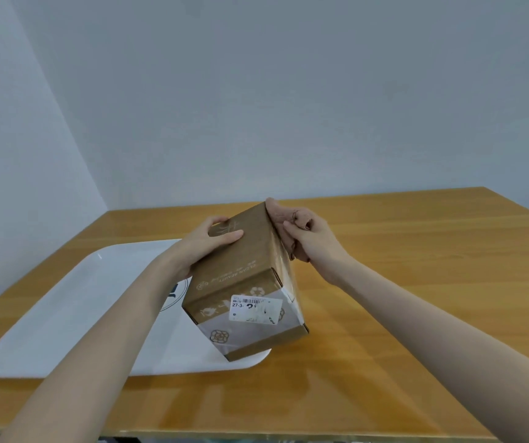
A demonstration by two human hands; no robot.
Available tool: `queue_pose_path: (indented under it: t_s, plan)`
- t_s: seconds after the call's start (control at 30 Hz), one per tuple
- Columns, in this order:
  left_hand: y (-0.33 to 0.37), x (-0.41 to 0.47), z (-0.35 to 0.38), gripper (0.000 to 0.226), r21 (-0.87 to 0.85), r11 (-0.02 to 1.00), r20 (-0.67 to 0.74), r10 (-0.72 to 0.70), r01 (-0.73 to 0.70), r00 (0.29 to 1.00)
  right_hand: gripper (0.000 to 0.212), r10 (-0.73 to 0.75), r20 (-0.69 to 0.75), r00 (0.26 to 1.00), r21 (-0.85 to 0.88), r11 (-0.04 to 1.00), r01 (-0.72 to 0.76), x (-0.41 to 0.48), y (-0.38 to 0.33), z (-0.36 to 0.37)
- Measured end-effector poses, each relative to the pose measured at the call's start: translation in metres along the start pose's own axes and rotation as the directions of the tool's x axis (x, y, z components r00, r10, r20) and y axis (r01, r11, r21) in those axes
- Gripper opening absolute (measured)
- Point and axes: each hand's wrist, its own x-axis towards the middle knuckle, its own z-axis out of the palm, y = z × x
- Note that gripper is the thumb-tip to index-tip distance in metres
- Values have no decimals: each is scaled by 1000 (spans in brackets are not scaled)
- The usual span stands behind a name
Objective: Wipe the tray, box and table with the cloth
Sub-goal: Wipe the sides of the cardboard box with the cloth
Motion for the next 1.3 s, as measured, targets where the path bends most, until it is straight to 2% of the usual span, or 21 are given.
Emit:
queue_pose_path:
  t_s: [0.1,0.2,0.33,0.47,0.6,0.7,0.77,0.9,1.0,1.1,1.3]
  plan:
    - [2,0,0,58,2,1000,2,-5,5,1000,18,-40,-44,998,-24,999,39,-9,-5,-4]
    - [1,-1,0,57,8,1000,6,0,0,1000,16,-72,24,997,-114,991,75,-20,-8,-5]
    - [0,-2,0,54,5,1000,4,9,-9,1000,16,-120,35,992,-111,986,124,-31,-14,-10]
    - [1,-3,0,57,11,1000,1,19,-19,1000,16,-126,98,987,-189,972,143,-45,-21,-11]
    - [4,-4,3,55,33,999,-7,28,-28,1000,18,-115,55,992,-106,987,120,-53,-32,-14]
    - [5,-5,5,55,59,997,-2,47,-47,999,15,-192,106,976,-268,940,214,-64,-28,-11]
    - [5,-5,4,57,64,997,1,53,-53,999,18,-212,133,968,-305,921,243,-69,-26,-11]
    - [7,-4,5,58,76,996,-9,57,-56,998,19,-254,70,965,-227,938,263,-79,-22,-10]
    - [6,-4,5,57,84,995,-13,58,-57,998,16,-212,84,974,-128,967,222,-90,-13,-5]
    - [7,-4,6,57,112,991,-28,73,-70,997,15,-191,38,981,-8,982,191,-99,-13,-4]
    - [7,-2,9,61,139,989,-29,64,-59,998,15,-218,34,975,12,976,217,-119,-11,-3]
